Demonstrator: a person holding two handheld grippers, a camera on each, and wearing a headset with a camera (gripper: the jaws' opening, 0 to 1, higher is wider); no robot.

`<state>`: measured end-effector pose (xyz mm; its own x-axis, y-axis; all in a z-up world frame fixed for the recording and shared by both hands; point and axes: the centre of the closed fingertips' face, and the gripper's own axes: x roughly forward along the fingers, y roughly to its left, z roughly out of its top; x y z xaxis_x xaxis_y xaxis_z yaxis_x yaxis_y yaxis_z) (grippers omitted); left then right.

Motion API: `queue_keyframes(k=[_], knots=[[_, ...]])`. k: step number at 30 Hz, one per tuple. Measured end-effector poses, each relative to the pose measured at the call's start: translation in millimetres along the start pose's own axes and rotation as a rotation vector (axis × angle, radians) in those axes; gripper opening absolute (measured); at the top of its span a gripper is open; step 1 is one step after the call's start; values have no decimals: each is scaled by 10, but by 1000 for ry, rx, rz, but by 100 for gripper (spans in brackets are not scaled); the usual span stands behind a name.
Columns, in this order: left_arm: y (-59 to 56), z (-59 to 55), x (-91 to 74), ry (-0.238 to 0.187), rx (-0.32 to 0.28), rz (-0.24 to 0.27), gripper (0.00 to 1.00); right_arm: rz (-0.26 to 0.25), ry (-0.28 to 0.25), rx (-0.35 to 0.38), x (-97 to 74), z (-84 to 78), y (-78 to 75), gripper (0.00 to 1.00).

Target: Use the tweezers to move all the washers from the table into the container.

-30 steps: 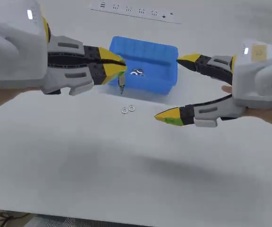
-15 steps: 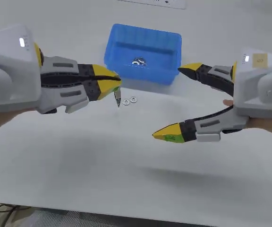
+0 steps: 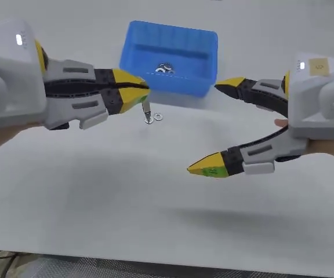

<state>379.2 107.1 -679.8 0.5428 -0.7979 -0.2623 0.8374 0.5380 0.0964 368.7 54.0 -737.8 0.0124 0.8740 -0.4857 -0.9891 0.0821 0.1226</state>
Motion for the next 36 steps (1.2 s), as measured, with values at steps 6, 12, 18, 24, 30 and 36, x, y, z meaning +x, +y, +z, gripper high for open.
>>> queue_keyframes(k=[6,12,18,24,30,36], knots=[[-12,-23,54,6,-5,-7,5,5,-4,10,20,-36,21,99],[-5,-83,60,15,-8,-18,5,11,-2,25,22,-77,37,97],[-11,-131,81,26,2,-26,5,18,4,38,23,-116,76,95],[14,-140,73,16,-1,-19,5,27,11,45,40,-144,116,94],[25,-145,60,19,-21,-32,5,34,3,53,75,-121,129,93],[28,-137,53,37,-71,-49,5,91,-4,49,202,-27,202,84]])
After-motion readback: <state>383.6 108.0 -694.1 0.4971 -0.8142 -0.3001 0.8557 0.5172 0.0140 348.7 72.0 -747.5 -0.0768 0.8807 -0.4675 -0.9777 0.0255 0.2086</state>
